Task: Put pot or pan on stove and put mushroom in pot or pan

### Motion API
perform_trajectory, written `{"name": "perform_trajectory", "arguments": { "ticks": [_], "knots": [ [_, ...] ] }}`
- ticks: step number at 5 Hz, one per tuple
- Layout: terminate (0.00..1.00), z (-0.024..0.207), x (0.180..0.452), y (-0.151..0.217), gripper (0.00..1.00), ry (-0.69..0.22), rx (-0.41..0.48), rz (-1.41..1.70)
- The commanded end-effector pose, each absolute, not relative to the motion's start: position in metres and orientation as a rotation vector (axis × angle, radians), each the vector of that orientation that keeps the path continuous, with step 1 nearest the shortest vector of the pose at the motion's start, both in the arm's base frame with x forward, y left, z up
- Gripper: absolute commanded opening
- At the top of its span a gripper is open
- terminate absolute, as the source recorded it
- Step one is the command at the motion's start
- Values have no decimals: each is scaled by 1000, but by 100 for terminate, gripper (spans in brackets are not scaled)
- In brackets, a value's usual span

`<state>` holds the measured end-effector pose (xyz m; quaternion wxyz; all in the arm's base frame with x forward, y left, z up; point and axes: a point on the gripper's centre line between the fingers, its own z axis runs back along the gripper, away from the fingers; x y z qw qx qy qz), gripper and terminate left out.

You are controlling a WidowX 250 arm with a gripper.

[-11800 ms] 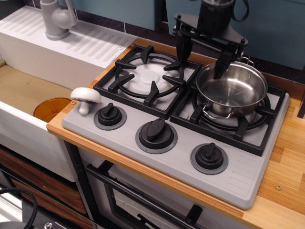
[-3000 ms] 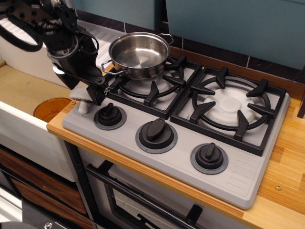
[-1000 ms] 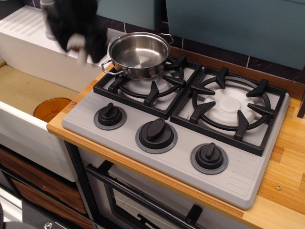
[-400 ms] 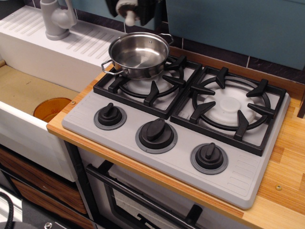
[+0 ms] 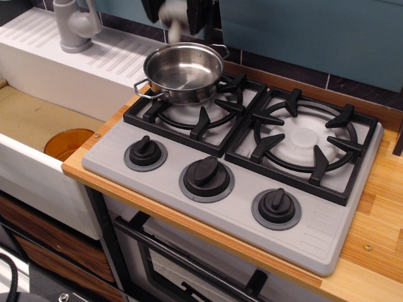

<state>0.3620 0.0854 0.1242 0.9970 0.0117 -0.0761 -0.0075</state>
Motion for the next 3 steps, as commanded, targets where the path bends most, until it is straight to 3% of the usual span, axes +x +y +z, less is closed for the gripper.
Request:
{"name": "perform_trajectory", "arguments": {
  "ticks": [1,3],
  "knots": [
    [0,143,364,86,100,-236,34,-20],
    [0,160,355,87,100,-206,70,-19]
  ]
}}
